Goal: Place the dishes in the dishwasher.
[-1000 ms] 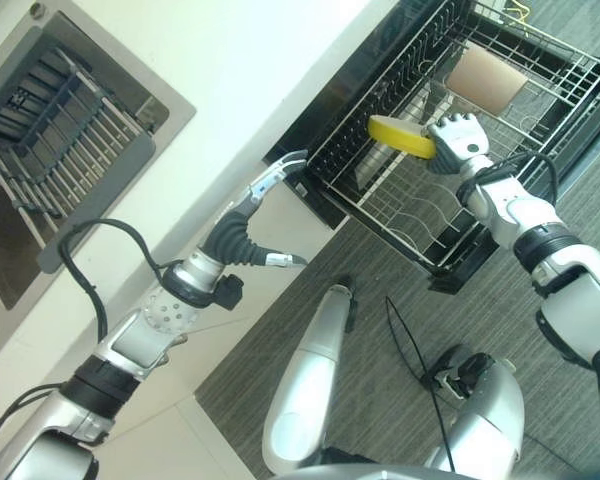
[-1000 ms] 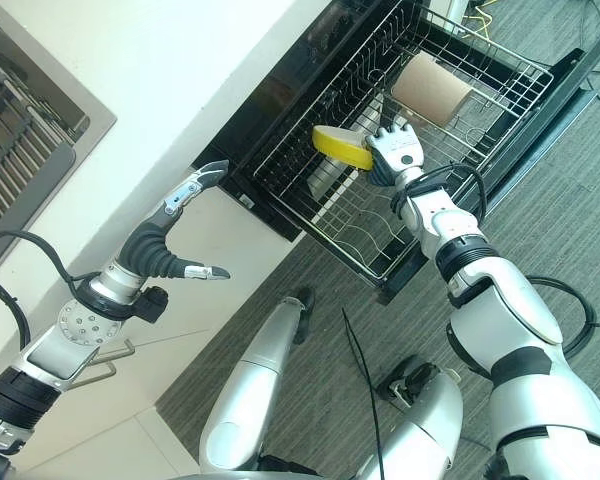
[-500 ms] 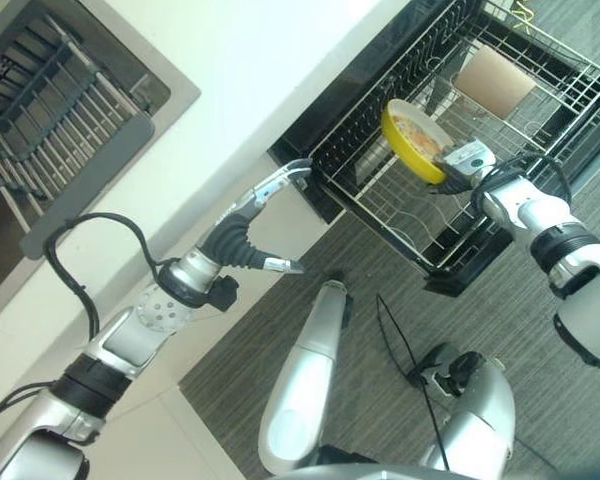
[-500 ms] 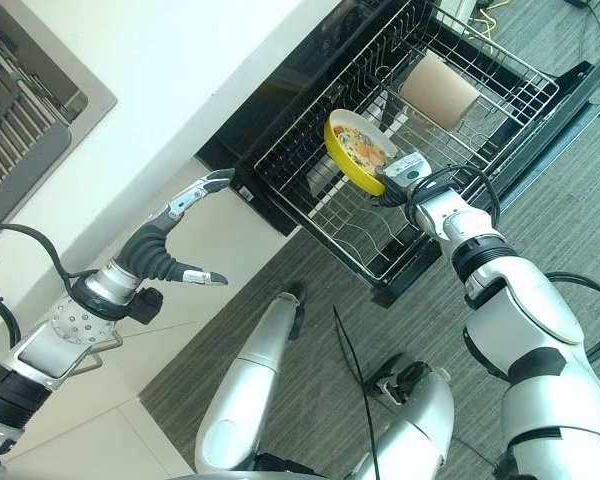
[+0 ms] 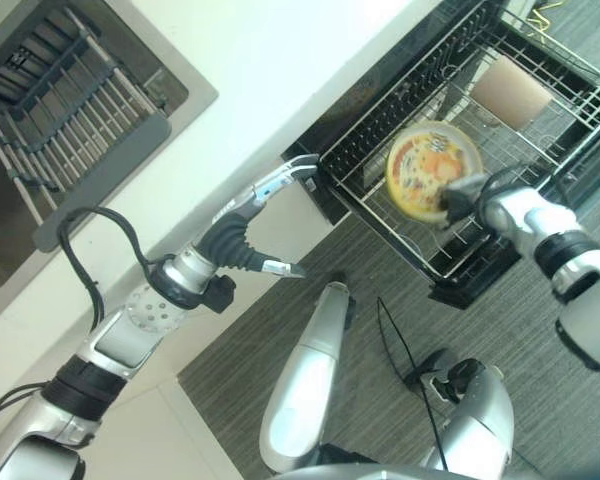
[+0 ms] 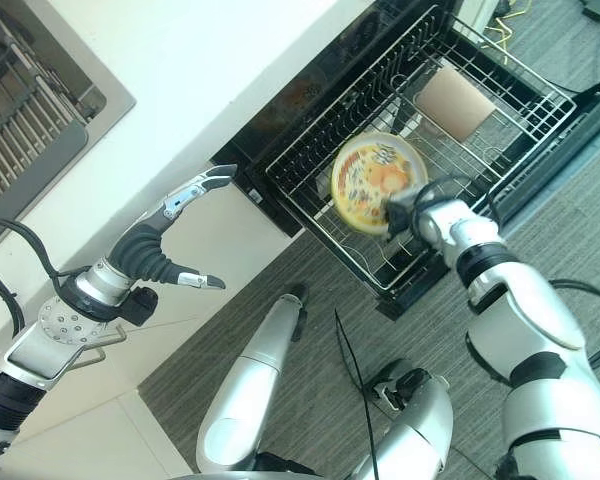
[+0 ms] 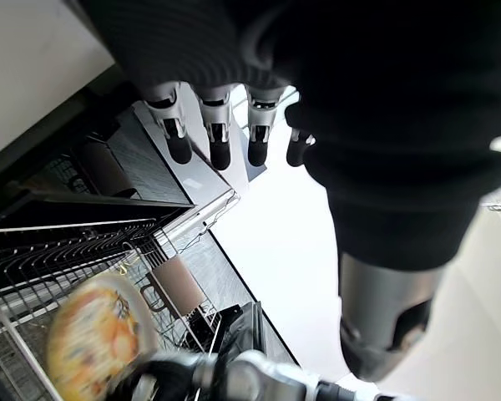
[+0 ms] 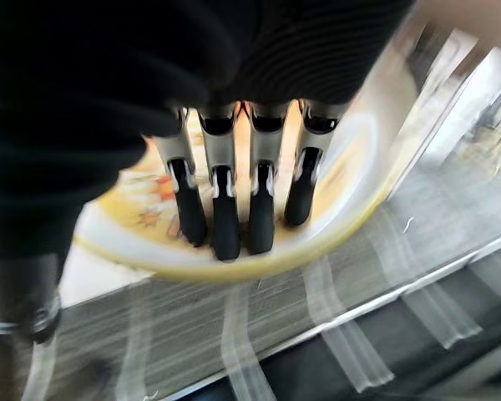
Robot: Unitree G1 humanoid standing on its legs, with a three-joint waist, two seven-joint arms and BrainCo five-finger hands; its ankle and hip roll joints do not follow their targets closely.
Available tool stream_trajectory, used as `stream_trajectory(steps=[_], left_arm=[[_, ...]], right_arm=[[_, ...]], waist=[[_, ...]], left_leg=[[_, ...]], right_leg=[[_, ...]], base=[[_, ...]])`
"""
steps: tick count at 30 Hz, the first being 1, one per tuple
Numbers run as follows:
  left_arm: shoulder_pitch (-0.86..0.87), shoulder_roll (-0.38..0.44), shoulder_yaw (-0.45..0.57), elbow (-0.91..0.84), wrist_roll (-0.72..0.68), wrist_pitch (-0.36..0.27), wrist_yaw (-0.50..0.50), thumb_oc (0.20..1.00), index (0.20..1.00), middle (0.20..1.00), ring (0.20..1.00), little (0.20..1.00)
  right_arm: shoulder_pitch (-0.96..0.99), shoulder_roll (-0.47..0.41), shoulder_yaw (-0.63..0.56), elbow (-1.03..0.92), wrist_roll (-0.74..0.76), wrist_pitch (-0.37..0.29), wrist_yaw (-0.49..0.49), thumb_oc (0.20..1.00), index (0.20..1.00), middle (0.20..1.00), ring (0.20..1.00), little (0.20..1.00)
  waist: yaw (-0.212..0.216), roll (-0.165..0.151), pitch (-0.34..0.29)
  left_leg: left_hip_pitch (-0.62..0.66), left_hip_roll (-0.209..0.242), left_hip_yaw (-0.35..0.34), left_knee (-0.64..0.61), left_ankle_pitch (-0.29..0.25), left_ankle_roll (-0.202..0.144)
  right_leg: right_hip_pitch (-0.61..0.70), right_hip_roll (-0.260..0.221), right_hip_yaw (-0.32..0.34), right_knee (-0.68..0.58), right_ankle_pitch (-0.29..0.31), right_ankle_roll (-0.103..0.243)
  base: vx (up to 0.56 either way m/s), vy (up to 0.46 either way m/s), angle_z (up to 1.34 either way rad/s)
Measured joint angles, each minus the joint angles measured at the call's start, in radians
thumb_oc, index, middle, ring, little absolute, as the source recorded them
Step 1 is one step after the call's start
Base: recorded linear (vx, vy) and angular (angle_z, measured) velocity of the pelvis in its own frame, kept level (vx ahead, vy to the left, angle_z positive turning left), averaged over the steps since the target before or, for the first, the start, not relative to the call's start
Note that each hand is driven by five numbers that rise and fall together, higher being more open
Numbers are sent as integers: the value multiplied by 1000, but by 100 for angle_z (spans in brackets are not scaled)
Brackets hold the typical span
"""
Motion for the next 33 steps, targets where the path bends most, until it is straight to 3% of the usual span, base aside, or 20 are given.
stream_trajectory(steps=[2, 6, 11, 19, 22, 24, 26, 27, 30, 33], left_arm=[[-1, 2, 1, -1, 0, 0, -1, 1000, 1000, 1000, 1000, 1000], [6, -1, 26, -27, -1, 6, -21, 1000, 1000, 1000, 1000, 1000], [35, -2, 30, -35, -5, 8, -40, 1000, 1000, 1000, 1000, 1000], [33, -1, 36, -51, -6, 9, -43, 1000, 1000, 1000, 1000, 1000], [33, -1, 37, -66, -7, 16, -41, 1000, 1000, 1000, 1000, 1000], [39, -5, 39, -65, -4, 27, -32, 1000, 1000, 1000, 1000, 1000], [49, -14, 46, -68, -1, 40, -12, 1000, 1000, 1000, 1000, 1000], [91, -19, 102, -70, 9, 48, 18, 1000, 1000, 1000, 1000, 1000], [129, -33, 150, -77, 36, 80, 66, 1000, 1000, 1000, 1000, 1000], [126, -43, 156, -77, 47, 107, 93, 1000, 1000, 1000, 1000, 1000]], right_arm=[[7, 19, 0, 3, 21, 1, 35, 1000, 1000, 1000, 1000, 1000], [-12, 56, -45, 62, 96, 86, 135, 1000, 1000, 1000, 1000, 1000], [-23, 65, -50, 80, 98, 99, 147, 1000, 1000, 1000, 1000, 1000], [-16, 64, -79, 87, 116, 108, 54, 1000, 1000, 1000, 1000, 1000], [9, 57, -158, 59, 290, 162, -80, 1000, 1000, 1000, 1000, 1000], [37, 30, -308, -157, 438, 174, -223, 1000, 1000, 1000, 1000, 1000], [97, -22, -325, -415, 527, 196, -320, 1000, 1000, 1000, 1000, 1000], [220, -56, -338, -678, 580, 209, -390, 1000, 1000, 1000, 1000, 1000], [464, -45, -411, -978, 584, 236, -438, 1000, 1000, 1000, 1000, 1000], [586, -30, -424, -1025, 562, 245, -456, 1000, 1000, 1000, 1000, 1000]], waist=[[-1, -2, 6], [1, 0, 10], [7, 3, 12], [8, 10, 14], [-5, 16, 19], [-26, 12, 22], [-52, -1, 30], [-96, -31, 45], [-145, -65, 62], [-187, -90, 60]], left_leg=[[0, -3, 2, 0, 0, 0], [2, -15, 2, 0, -3, 5], [6, -18, -2, -21, 0, 5], [21, -16, -20, -48, 22, -7], [25, -8, -28, -49, 20, -5], [17, 15, -29, -50, 21, -6], [16, 31, -26, -51, 21, -6], [23, 50, -18, -59, 20, -6], [72, 78, 12, -82, 13, 1], [152, 91, 50, -127, 7, 12]], right_leg=[[2, -2, 0, -2, 1, 1], [4, -16, 1, 2, -2, 5], [3, -17, -1, -1, -6, 9], [32, -12, -36, -20, -8, 1], [51, -5, -50, -34, -5, -2], [49, 27, -54, -63, 15, 2], [50, 43, -51, -81, 32, 14], [53, 63, -46, -105, 48, 12], [88, 96, -28, -159, 75, 11], [143, 112, 0, -215, 98, 15]], base=[[-12, 60, 3], [-6, 35, 6], [-4, -3, 2], [-5, -38, 5], [4, -27, 2], [11, -24, -22], [33, 8, -26], [55, 22, -28], [42, 18, -37], [55, -1, -37]])
